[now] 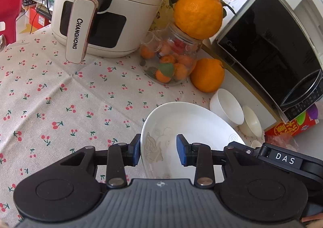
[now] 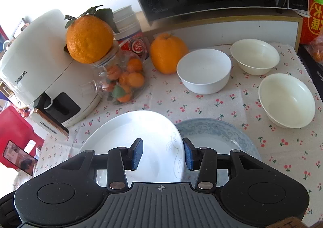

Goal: Organize plates and bowls

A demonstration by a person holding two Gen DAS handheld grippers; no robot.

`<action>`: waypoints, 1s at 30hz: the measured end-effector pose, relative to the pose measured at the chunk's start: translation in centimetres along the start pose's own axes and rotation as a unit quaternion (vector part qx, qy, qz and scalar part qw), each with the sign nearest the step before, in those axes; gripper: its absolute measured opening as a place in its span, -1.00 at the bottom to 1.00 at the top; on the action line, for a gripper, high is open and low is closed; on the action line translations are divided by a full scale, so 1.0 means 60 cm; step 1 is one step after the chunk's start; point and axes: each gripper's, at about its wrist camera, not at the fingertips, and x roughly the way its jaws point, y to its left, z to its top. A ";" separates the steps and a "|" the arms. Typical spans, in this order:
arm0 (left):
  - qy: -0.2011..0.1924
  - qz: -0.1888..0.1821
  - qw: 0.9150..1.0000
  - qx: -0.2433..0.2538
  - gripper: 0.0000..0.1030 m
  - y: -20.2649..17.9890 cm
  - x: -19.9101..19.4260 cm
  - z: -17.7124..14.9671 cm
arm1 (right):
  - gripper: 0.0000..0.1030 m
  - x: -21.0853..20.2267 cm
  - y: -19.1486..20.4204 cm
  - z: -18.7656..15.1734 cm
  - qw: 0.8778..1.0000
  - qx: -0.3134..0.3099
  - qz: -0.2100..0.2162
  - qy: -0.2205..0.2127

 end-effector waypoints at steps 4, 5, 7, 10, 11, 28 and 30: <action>0.013 -0.012 0.999 0.033 -0.38 -0.015 0.006 -0.014 | -0.18 -0.016 -0.026 -0.008 1.000 0.018 -0.007 -0.002; 0.014 -0.014 0.999 0.045 -0.38 -0.021 0.008 -0.018 | -0.18 -0.018 -0.032 -0.009 1.000 0.022 -0.009 -0.001; 0.015 -0.015 0.998 0.063 -0.38 -0.030 0.011 -0.025 | -0.18 -0.020 -0.043 -0.014 0.999 0.031 -0.014 0.002; 0.024 -0.015 0.996 0.084 -0.38 -0.038 0.023 -0.033 | -0.17 -0.020 -0.054 -0.021 0.999 0.036 -0.025 0.008; 0.026 -0.017 0.996 0.087 -0.38 -0.040 0.029 -0.034 | -0.17 -0.019 -0.056 -0.023 0.999 0.034 -0.028 0.009; 0.017 -0.005 0.988 0.155 -0.42 -0.067 0.051 -0.064 | -0.17 0.000 -0.096 -0.044 0.996 0.057 -0.055 0.040; 0.017 -0.005 0.986 0.163 -0.42 -0.069 0.054 -0.066 | -0.17 0.001 -0.099 -0.044 0.996 0.058 -0.058 0.041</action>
